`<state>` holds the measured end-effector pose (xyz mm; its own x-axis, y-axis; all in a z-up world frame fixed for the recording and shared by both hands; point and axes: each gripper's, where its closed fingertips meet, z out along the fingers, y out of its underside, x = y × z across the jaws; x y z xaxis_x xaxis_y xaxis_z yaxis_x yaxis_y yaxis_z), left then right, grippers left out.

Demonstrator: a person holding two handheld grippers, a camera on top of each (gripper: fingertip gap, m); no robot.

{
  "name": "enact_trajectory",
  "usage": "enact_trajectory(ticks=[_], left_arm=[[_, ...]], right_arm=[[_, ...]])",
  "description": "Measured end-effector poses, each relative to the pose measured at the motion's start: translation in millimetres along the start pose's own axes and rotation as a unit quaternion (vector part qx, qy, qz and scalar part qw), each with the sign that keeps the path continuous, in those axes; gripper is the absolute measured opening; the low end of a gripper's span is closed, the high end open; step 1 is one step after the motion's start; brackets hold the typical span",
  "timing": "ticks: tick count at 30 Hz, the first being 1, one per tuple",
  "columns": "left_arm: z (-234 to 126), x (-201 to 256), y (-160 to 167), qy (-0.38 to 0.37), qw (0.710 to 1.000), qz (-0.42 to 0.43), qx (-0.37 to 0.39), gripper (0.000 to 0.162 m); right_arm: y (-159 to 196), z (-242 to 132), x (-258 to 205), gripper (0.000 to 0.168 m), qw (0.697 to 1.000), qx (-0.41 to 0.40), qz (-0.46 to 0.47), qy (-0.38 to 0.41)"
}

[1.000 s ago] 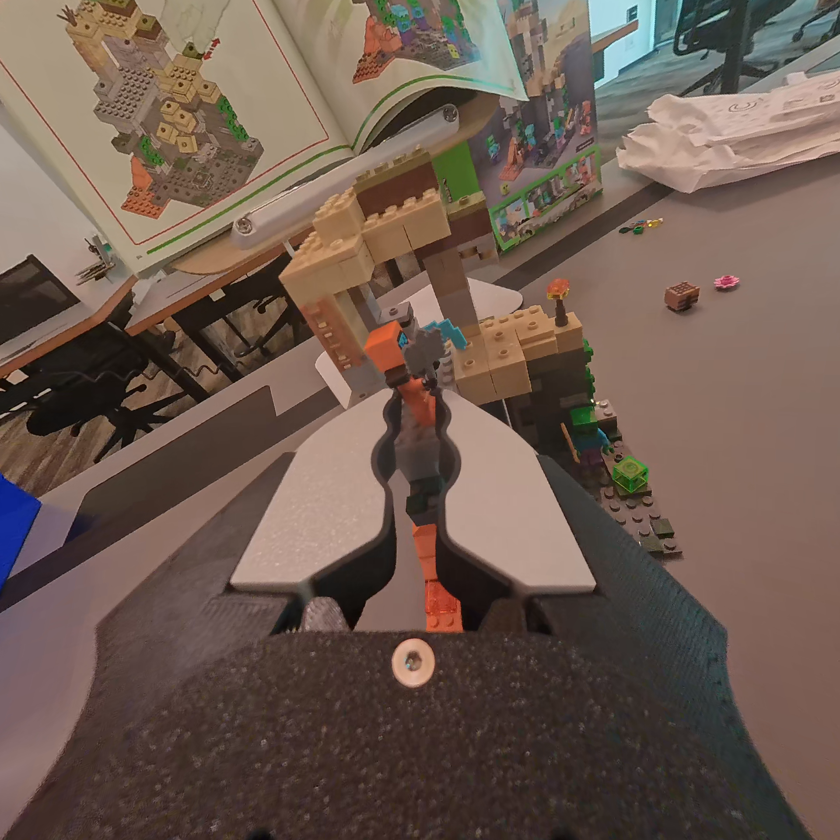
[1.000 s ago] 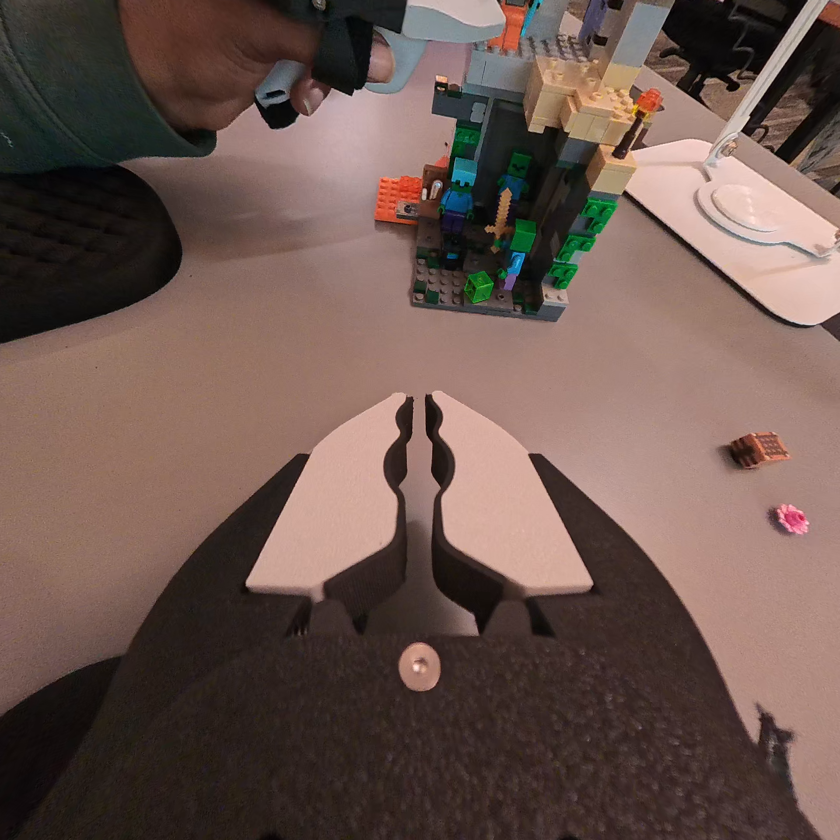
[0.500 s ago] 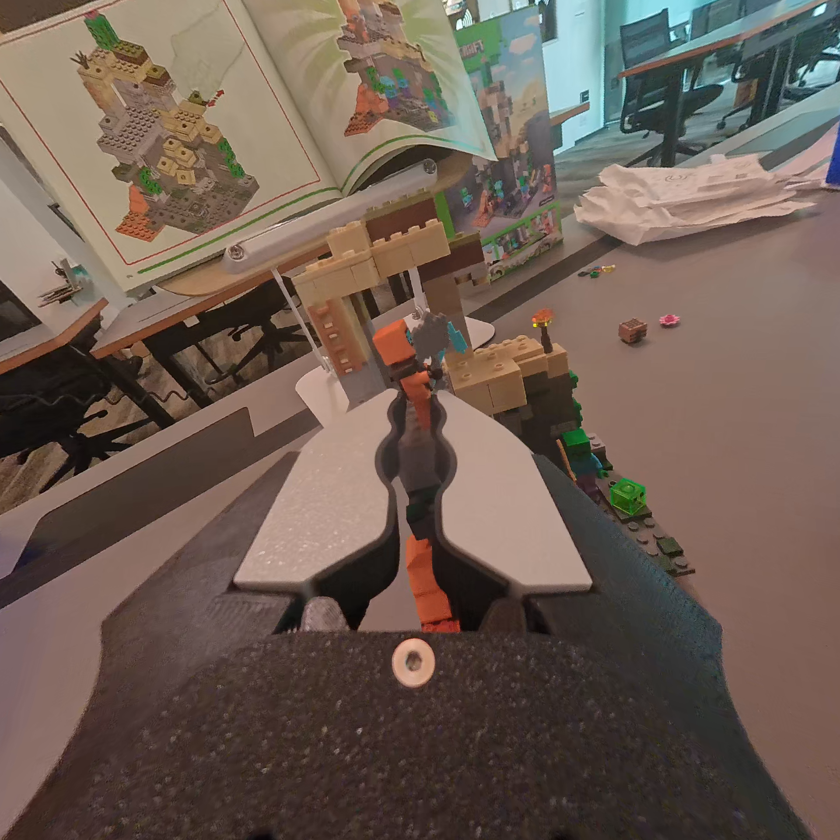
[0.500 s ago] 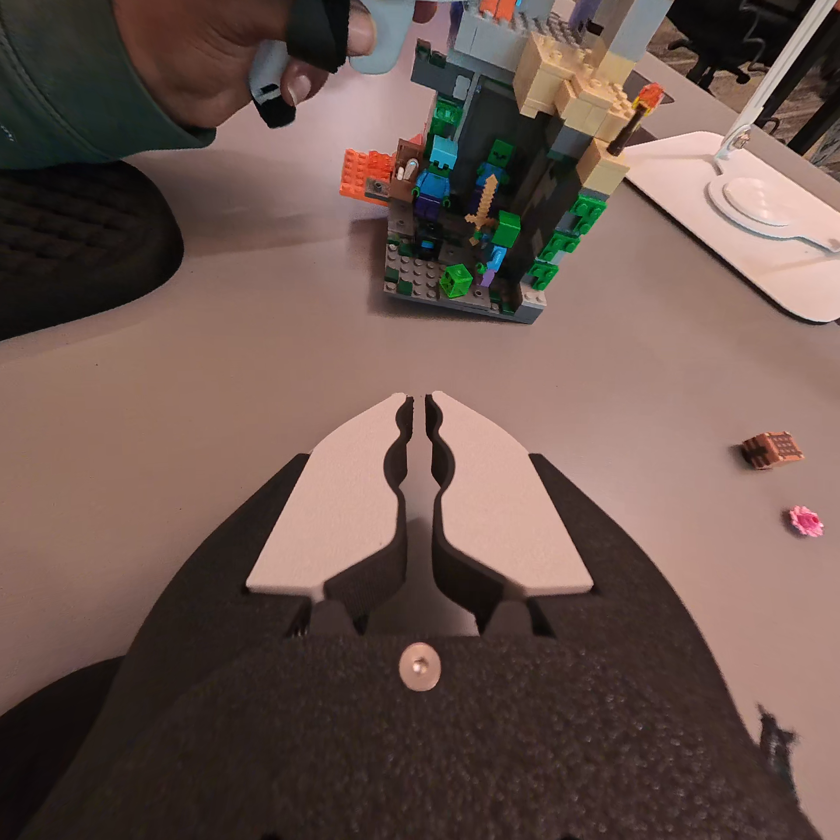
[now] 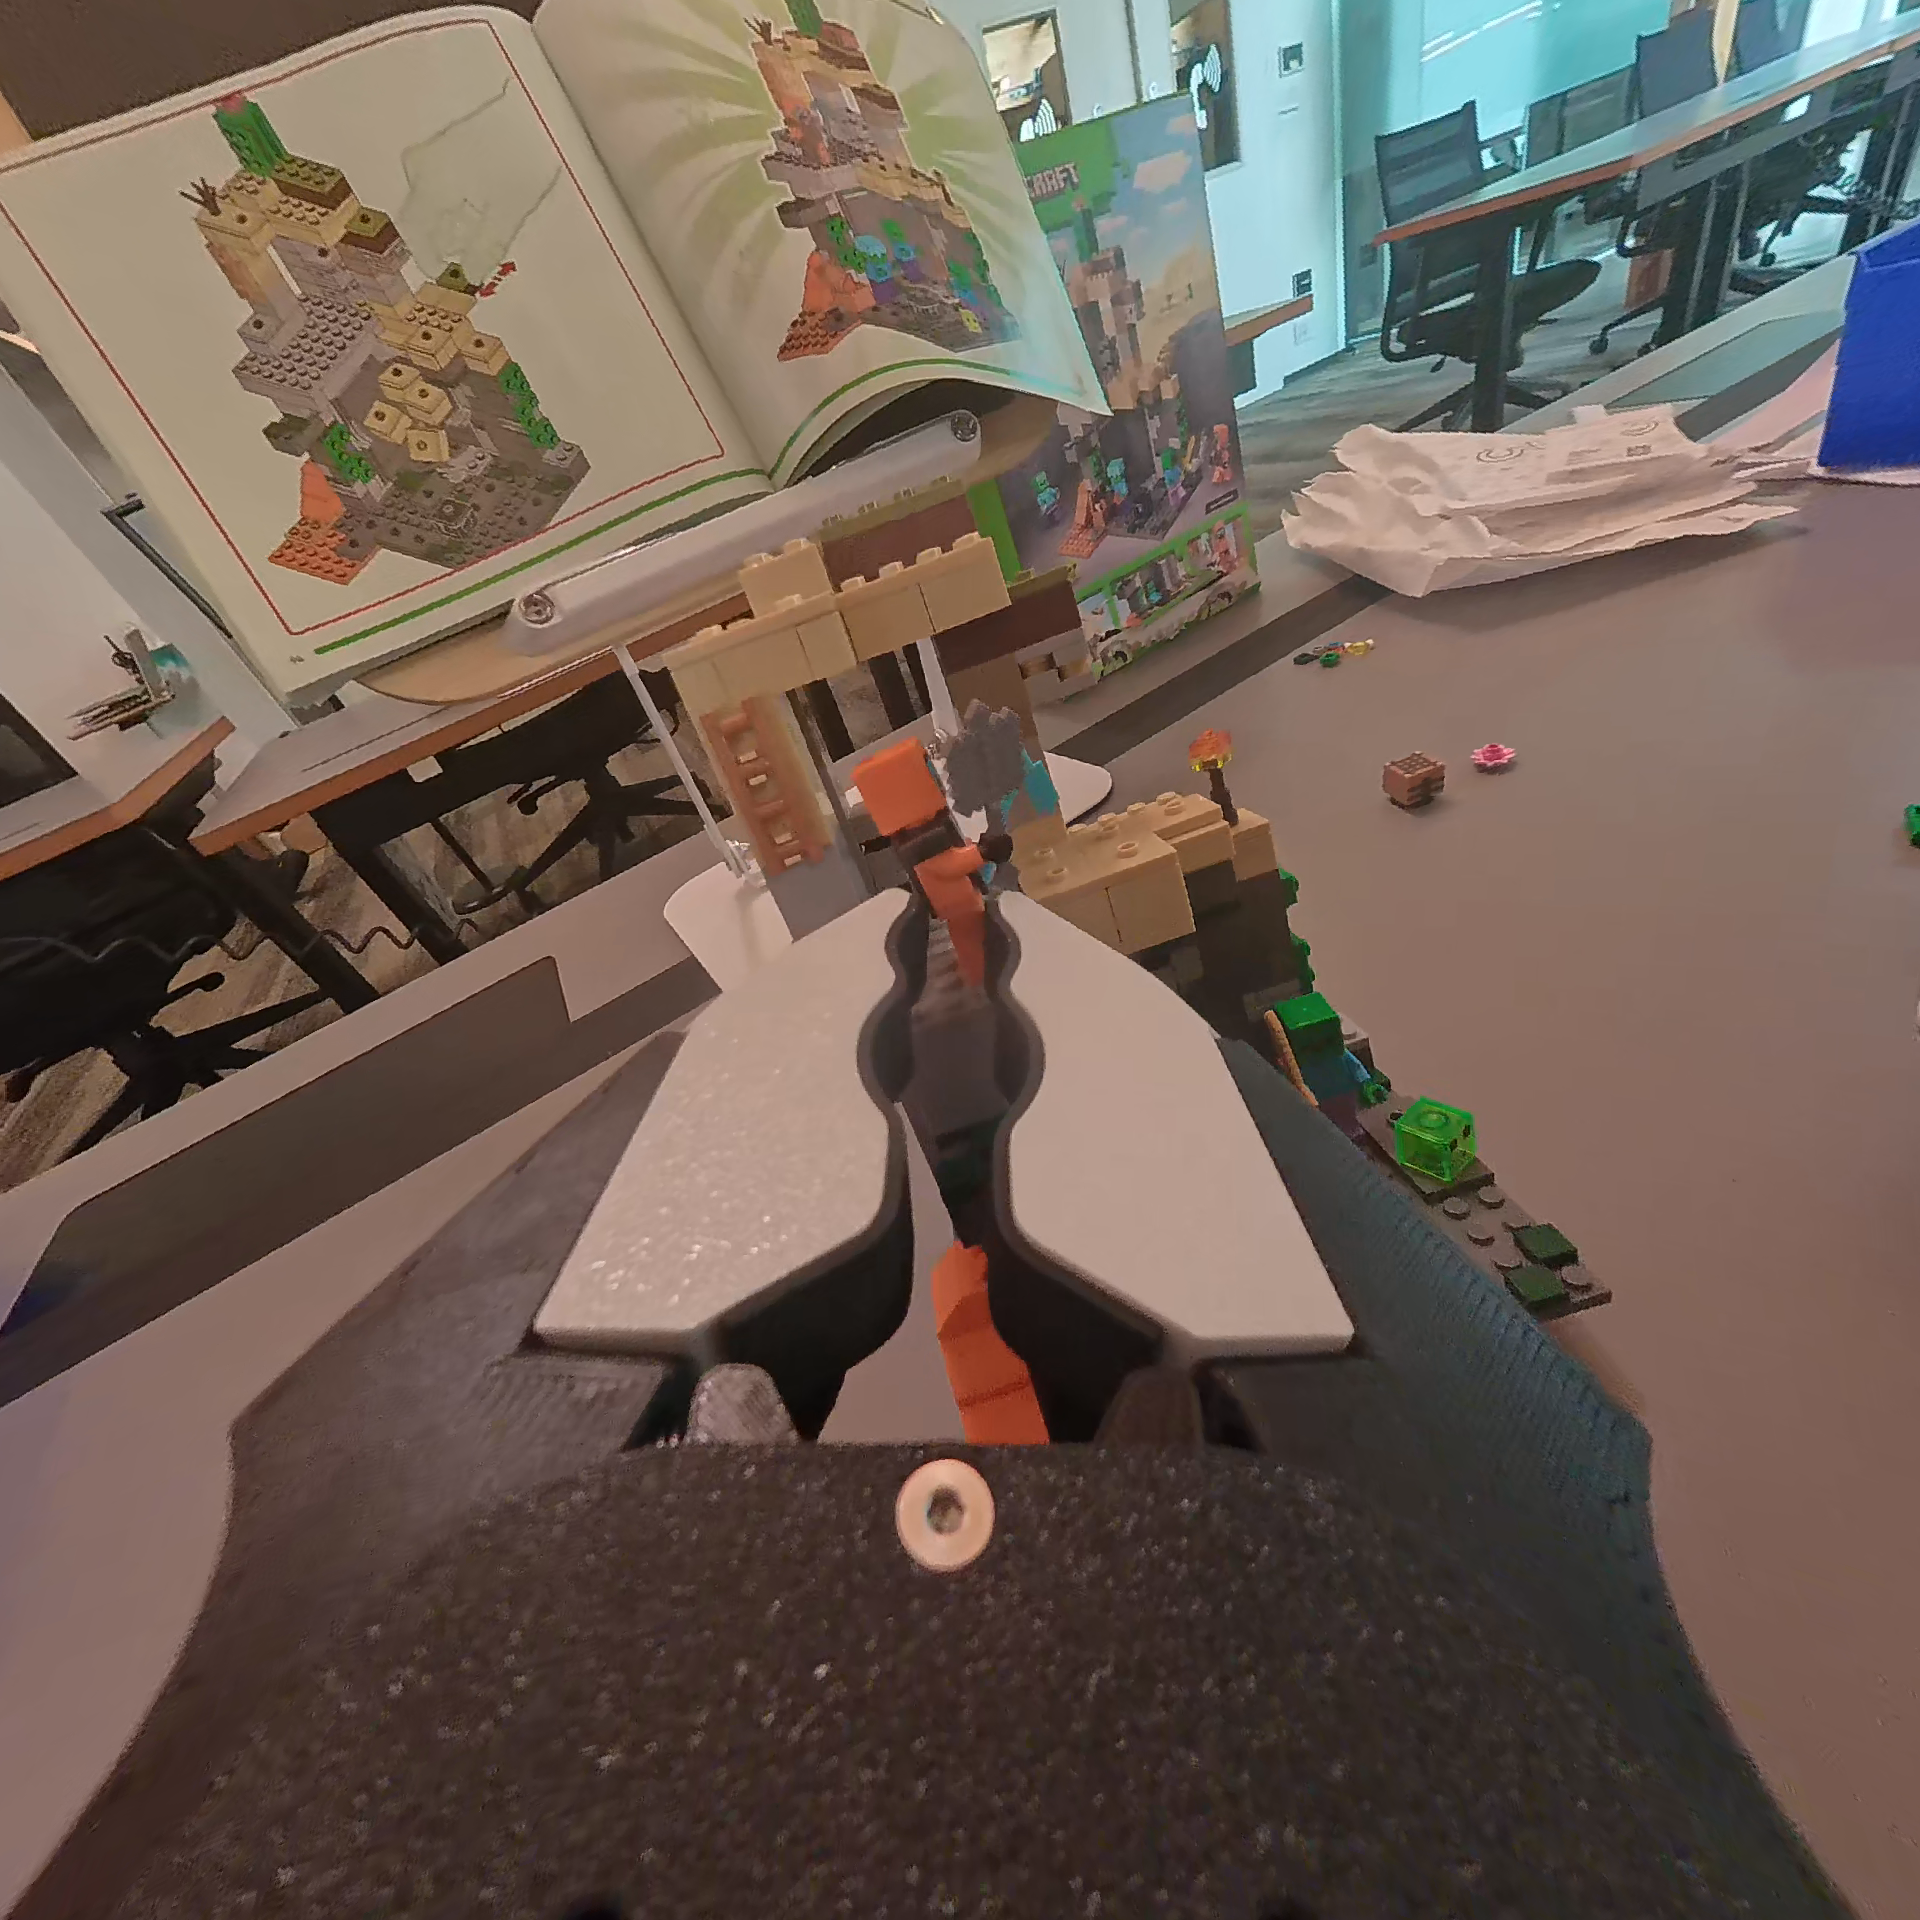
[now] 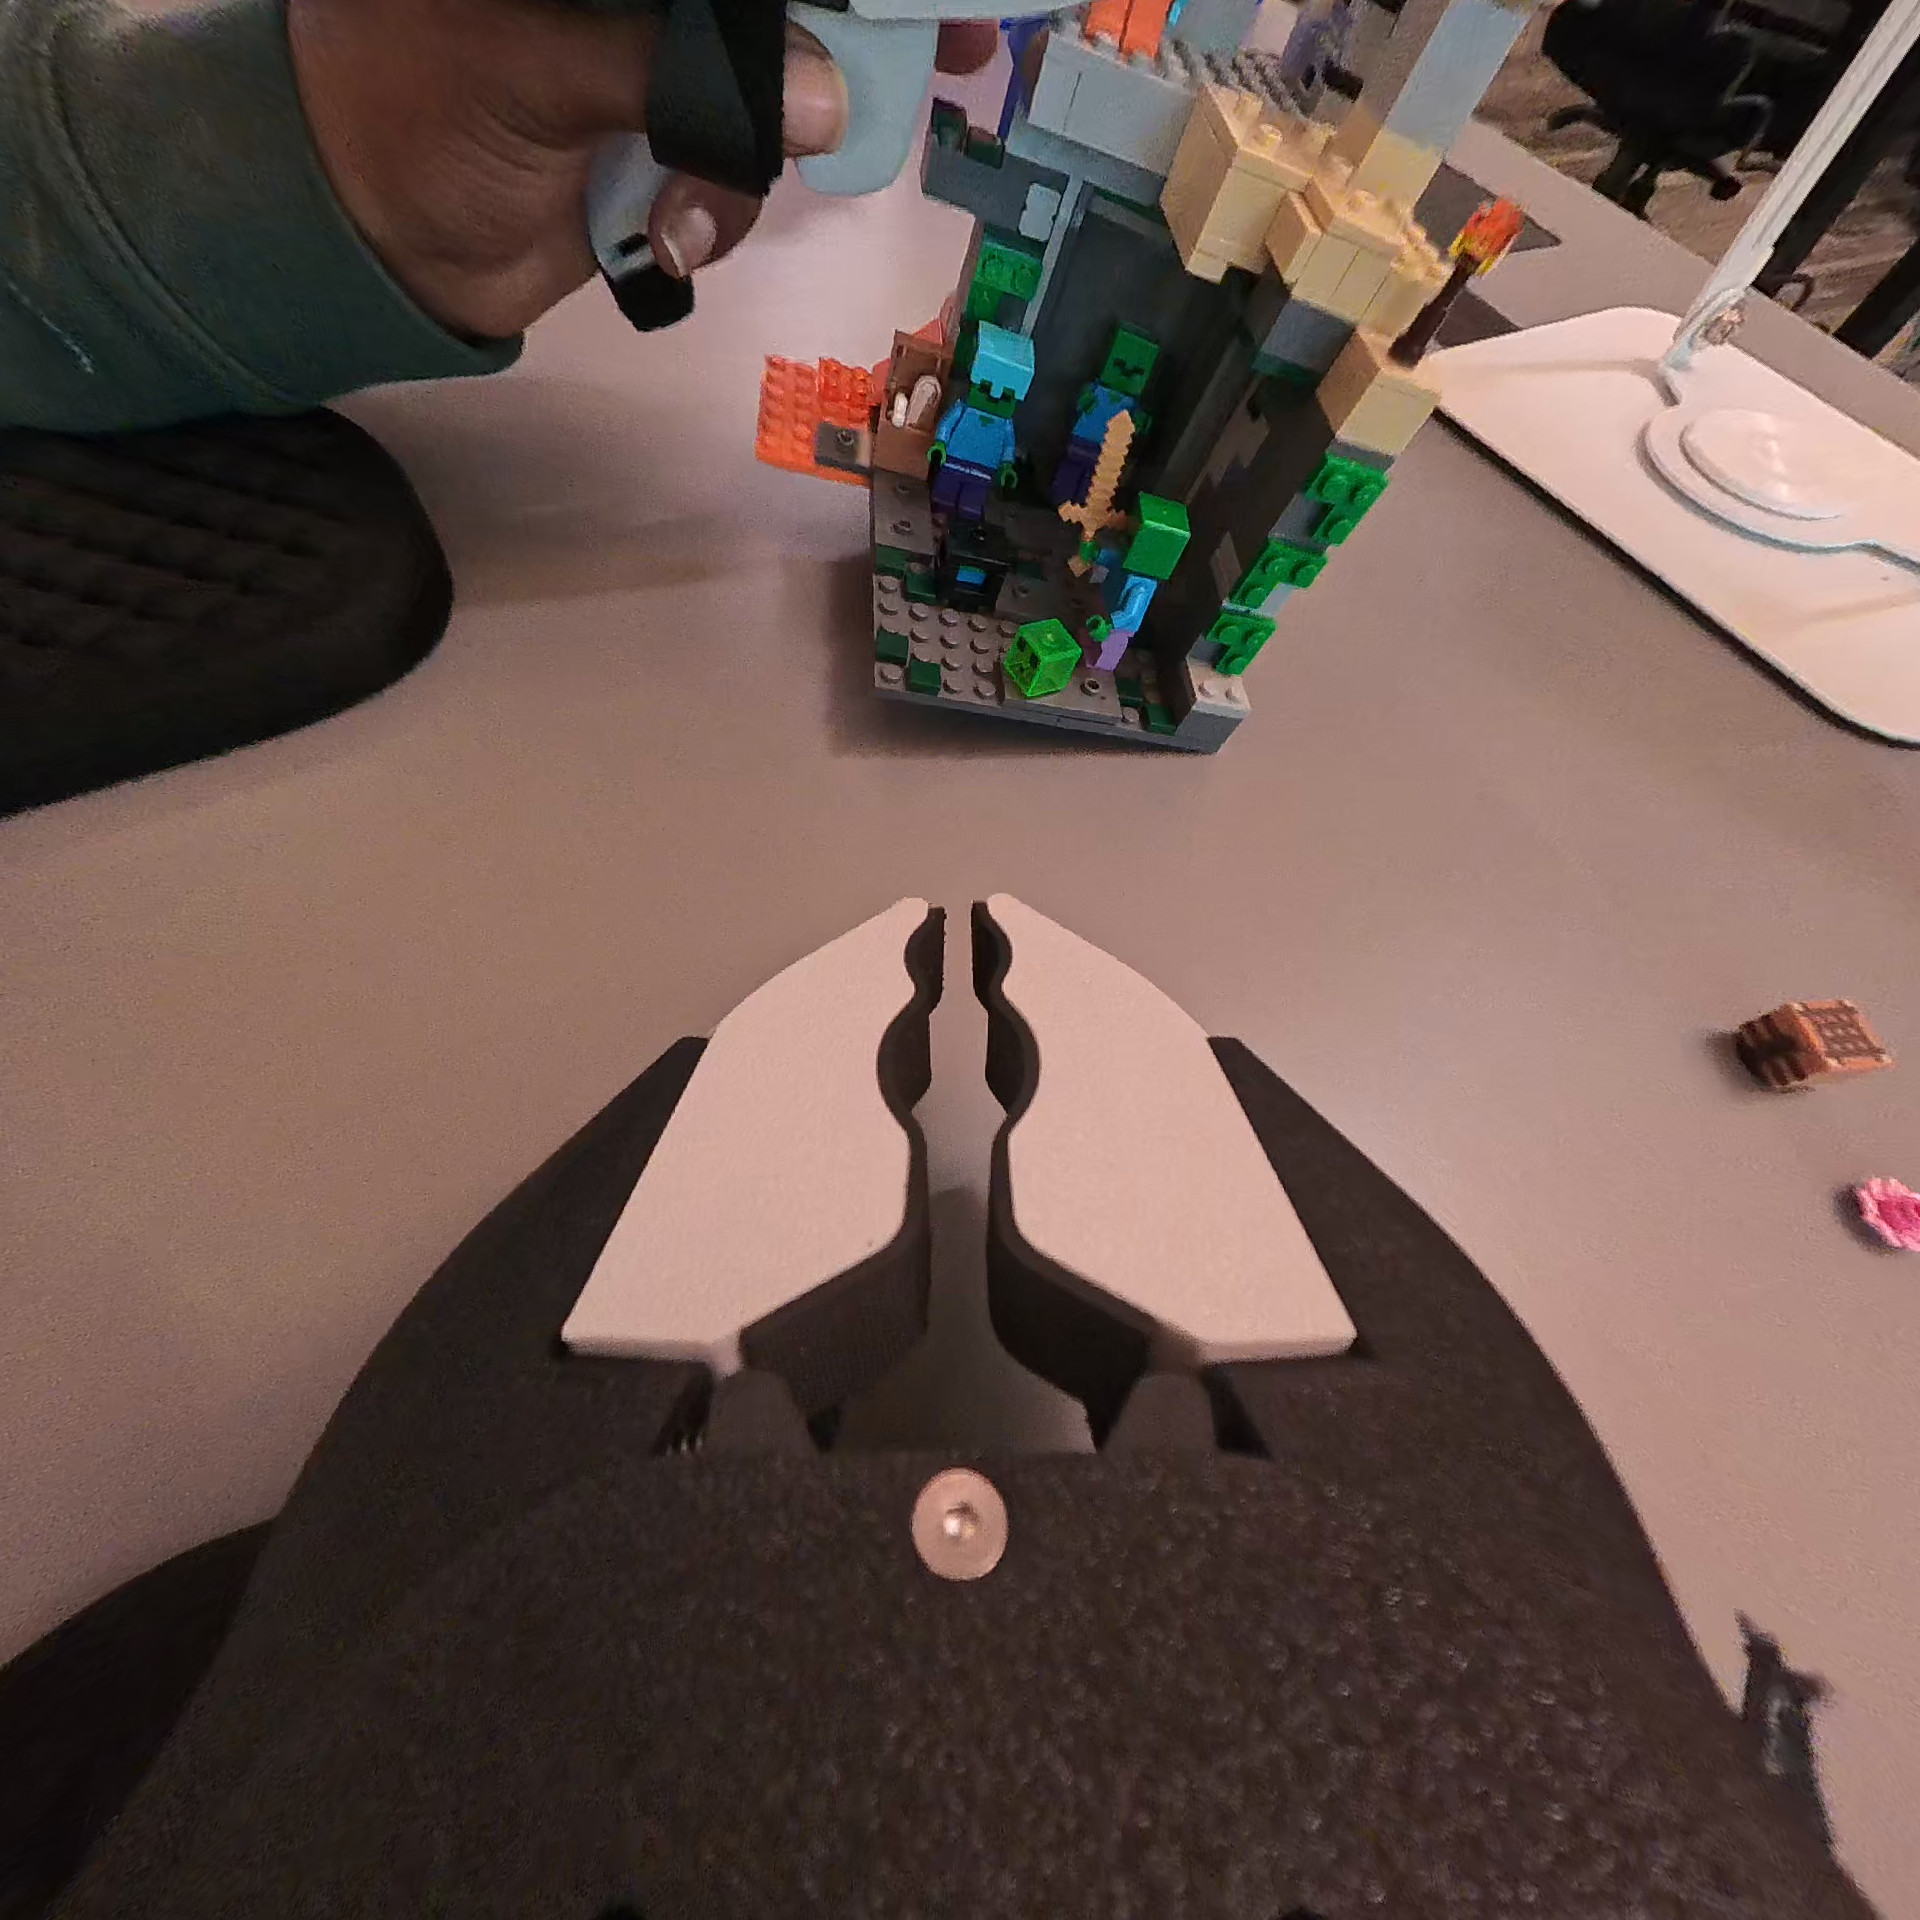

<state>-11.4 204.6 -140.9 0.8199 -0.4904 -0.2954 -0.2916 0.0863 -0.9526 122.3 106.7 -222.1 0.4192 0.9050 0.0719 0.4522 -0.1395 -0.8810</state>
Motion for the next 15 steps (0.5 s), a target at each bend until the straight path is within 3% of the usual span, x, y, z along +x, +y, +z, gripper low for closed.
enact_trajectory(ticks=[8, 15], left_arm=[[-1.4, 3.4, -1.6, 0.004, 1.000, -0.007, 0.003, 0.010], [-4.6, 5.6, -2.1, 0.004, 1.000, -0.005, 0.003, 0.010]], right_arm=[[-70.4, 0.1, -5.0, 0.005, 0.995, 0.101, 0.008, 0.007], [-125.8, 19.3, 5.2, 0.005, 0.991, 0.130, -0.001, 0.041]])
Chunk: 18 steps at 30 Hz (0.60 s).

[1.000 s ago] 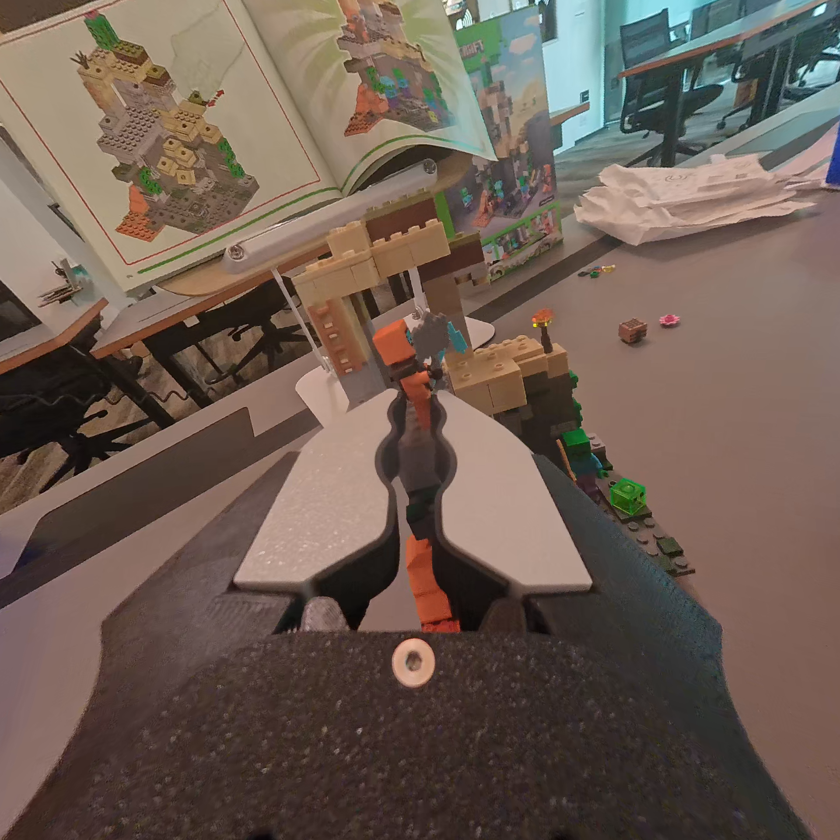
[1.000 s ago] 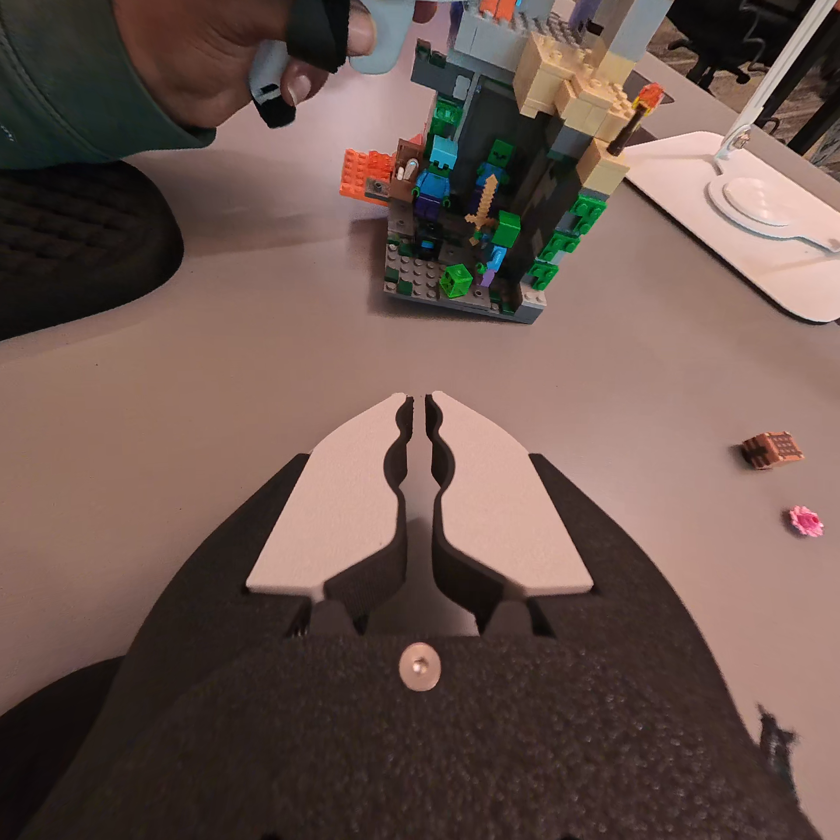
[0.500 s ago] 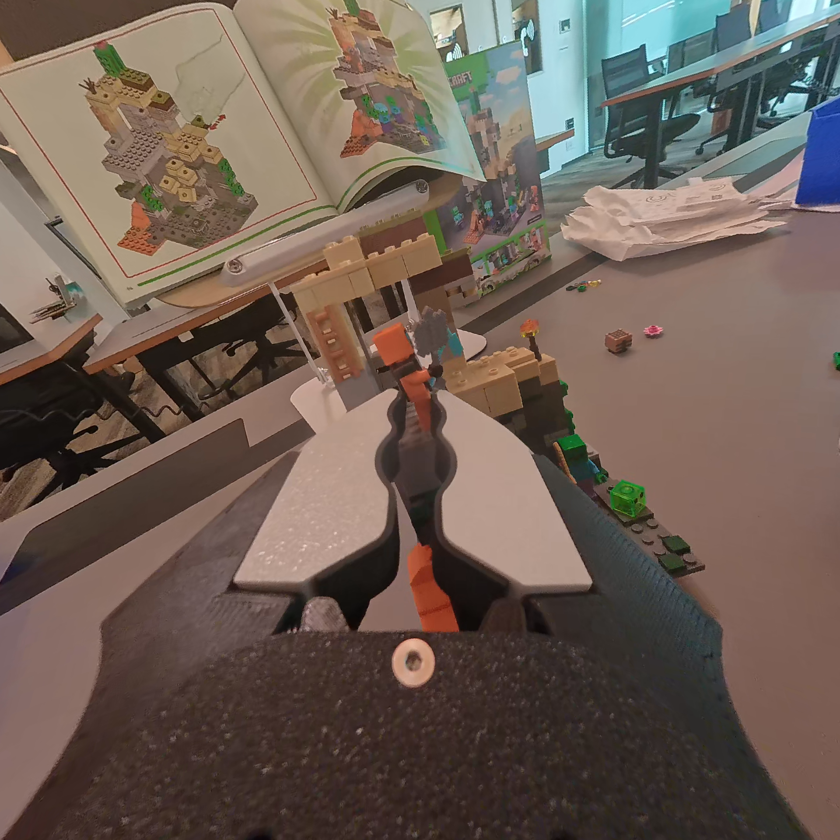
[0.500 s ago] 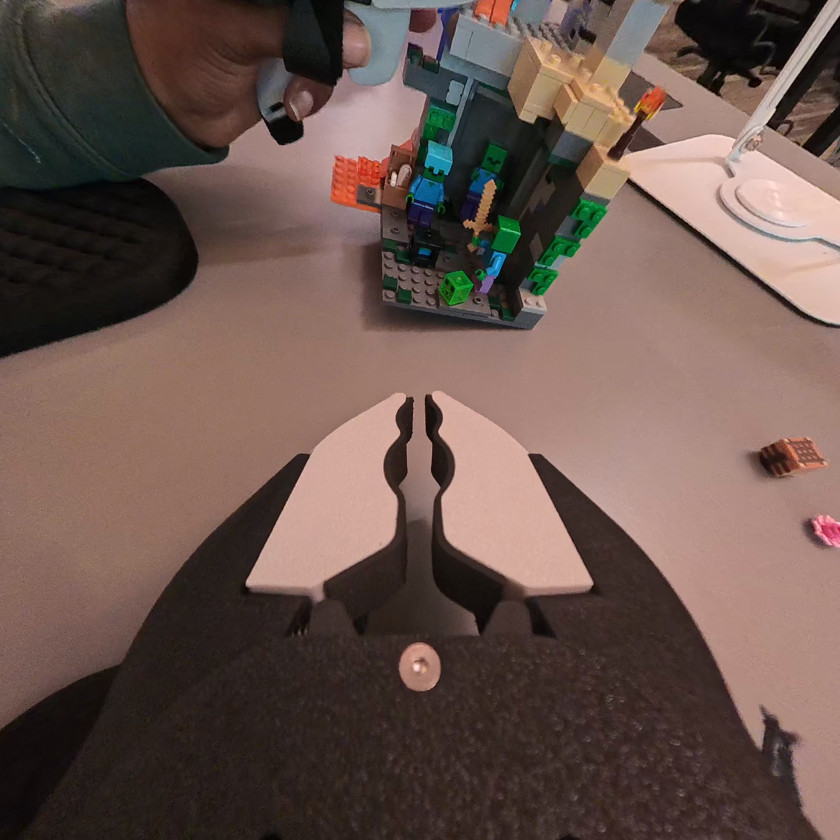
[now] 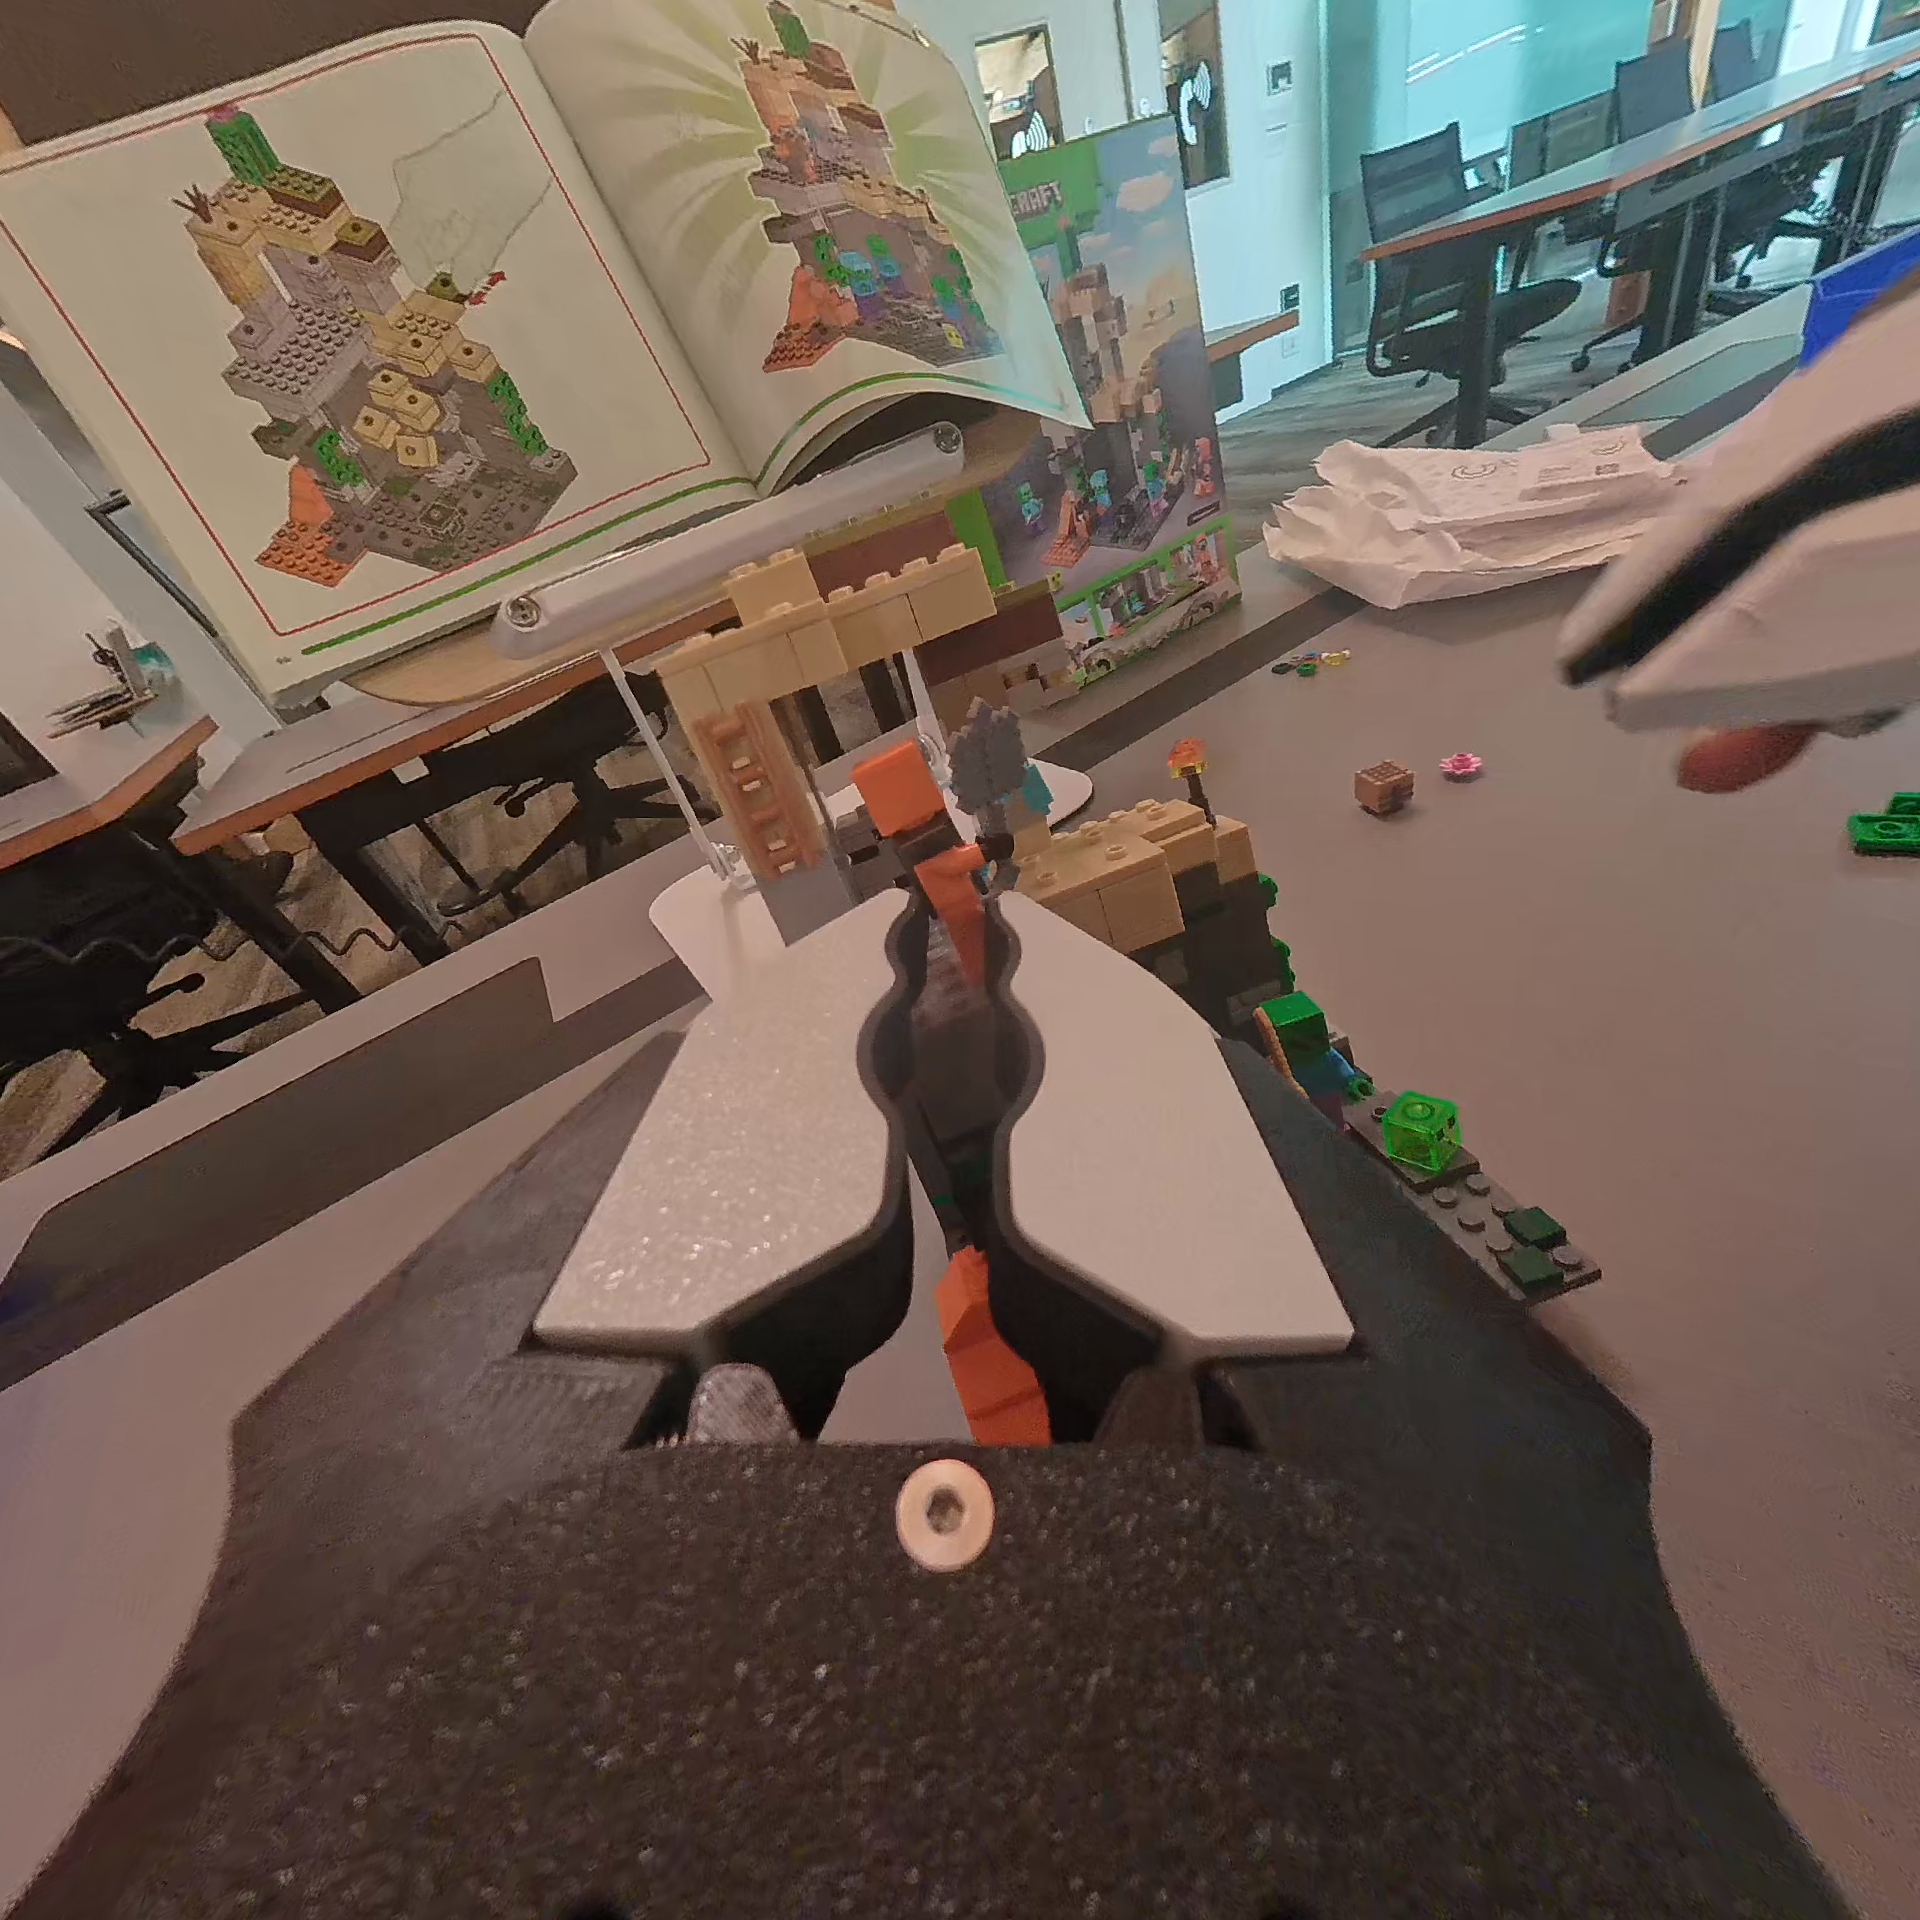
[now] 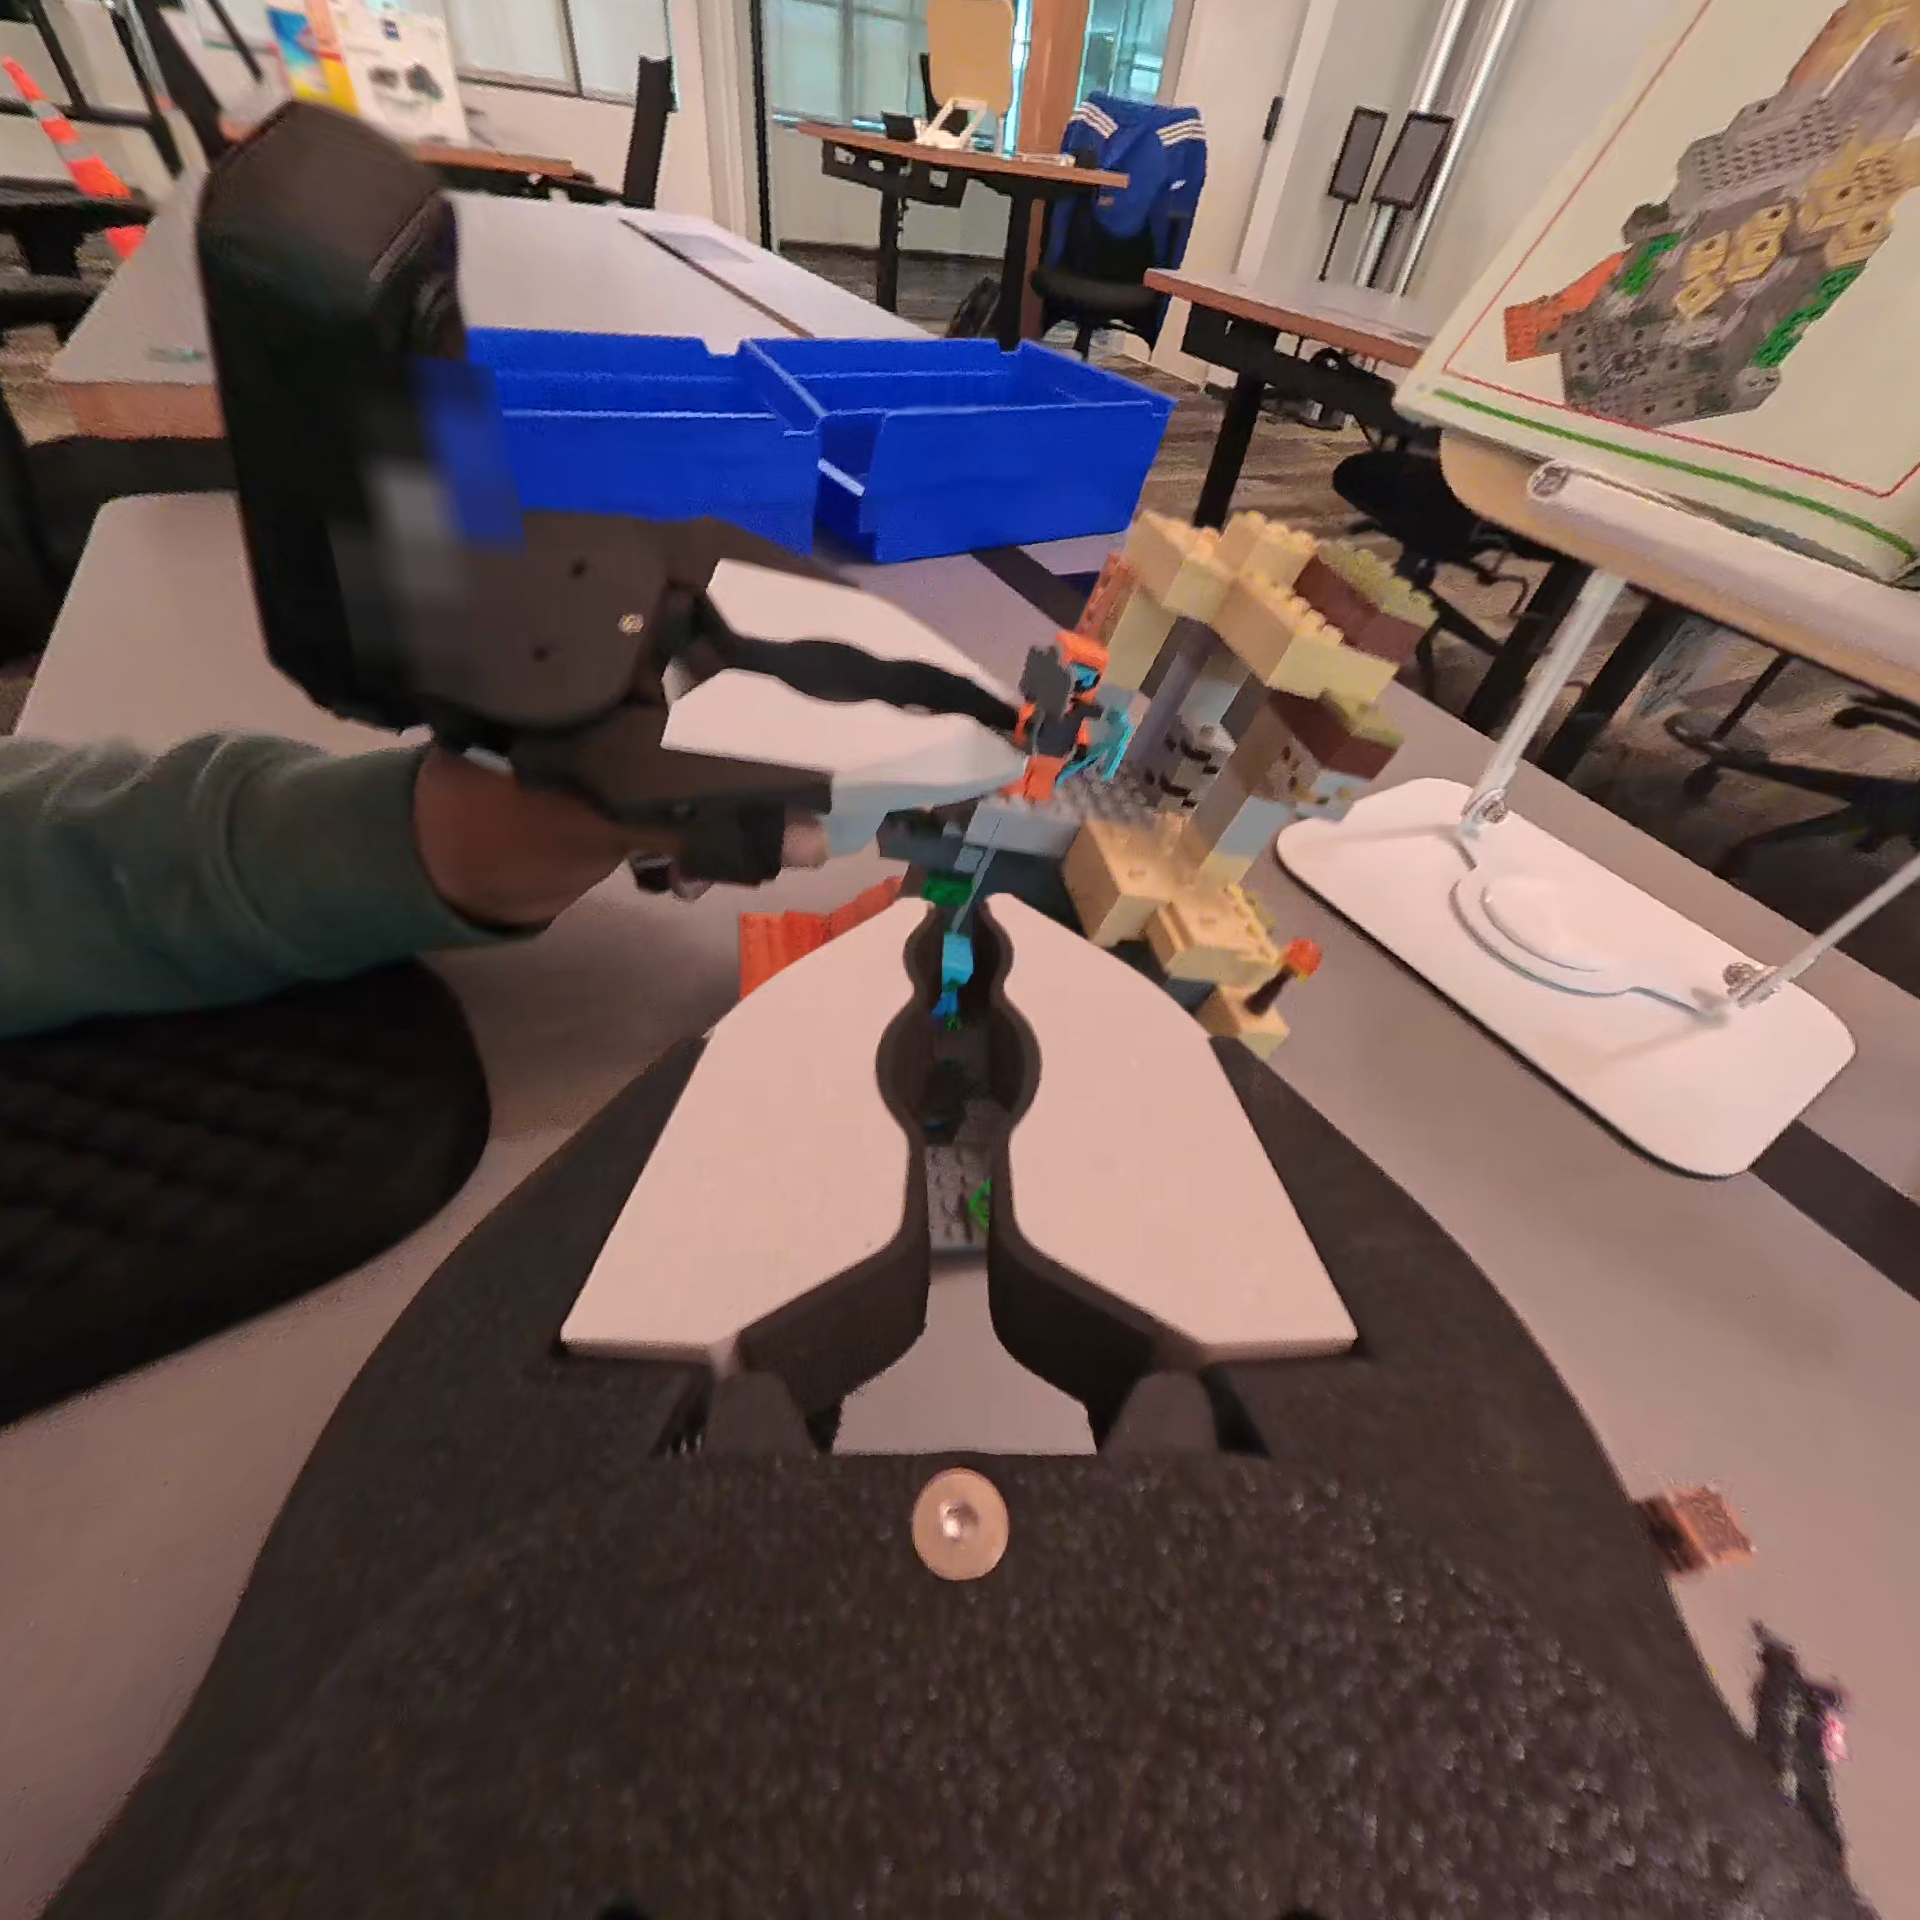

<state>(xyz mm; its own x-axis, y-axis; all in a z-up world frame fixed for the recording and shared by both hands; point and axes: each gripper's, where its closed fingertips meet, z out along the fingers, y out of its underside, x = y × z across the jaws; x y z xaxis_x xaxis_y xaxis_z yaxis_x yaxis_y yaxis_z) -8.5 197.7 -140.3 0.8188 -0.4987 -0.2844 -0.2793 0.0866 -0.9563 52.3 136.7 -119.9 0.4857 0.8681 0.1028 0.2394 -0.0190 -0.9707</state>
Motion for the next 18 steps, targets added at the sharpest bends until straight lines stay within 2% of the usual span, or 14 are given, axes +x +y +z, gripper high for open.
enact_trajectory(ticks=[9, 18], left_arm=[[-1.9, 0.2, 0.2, 0.004, 1.000, -0.007, 0.005, 0.010], [-2.5, 0.5, 0.4, 0.016, 0.999, -0.030, 0.013, 0.010]], right_arm=[[-12.3, 36.7, 20.2, 0.005, 0.999, -0.011, -0.004, 0.052], [11.0, 77.6, 19.0, 0.005, 0.996, -0.067, -0.027, 0.045]])
